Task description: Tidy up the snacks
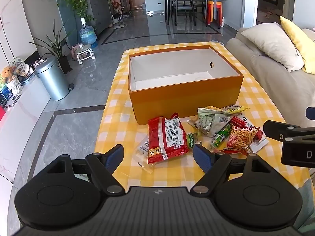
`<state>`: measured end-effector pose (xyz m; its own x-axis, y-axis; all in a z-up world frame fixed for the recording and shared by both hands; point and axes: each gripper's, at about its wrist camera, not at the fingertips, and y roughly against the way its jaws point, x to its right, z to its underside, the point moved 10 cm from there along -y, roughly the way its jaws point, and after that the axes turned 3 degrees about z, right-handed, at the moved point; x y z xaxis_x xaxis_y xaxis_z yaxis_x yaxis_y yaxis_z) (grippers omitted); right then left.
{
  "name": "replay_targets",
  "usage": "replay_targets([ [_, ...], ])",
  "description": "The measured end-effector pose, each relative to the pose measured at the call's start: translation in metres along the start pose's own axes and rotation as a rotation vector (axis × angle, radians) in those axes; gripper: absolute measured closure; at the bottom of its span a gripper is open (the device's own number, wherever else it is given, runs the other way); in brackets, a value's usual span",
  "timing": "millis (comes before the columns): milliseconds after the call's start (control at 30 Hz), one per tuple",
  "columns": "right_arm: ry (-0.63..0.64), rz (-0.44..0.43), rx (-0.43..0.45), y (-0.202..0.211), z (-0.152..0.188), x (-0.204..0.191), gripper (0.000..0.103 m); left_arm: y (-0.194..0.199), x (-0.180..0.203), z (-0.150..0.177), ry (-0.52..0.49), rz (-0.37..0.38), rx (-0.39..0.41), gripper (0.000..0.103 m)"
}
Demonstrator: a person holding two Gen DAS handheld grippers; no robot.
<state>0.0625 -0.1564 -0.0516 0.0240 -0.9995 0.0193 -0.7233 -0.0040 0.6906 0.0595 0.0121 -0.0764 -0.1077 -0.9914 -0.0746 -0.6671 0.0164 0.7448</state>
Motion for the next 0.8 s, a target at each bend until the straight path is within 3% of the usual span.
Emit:
replay_targets([
  [800, -0.006, -0.005, 0.000, -0.0055, 0.0041, -0.0040, 0.004, -0.0003, -0.0011, 0.0029, -0.005, -0.002, -0.004, 0.009],
])
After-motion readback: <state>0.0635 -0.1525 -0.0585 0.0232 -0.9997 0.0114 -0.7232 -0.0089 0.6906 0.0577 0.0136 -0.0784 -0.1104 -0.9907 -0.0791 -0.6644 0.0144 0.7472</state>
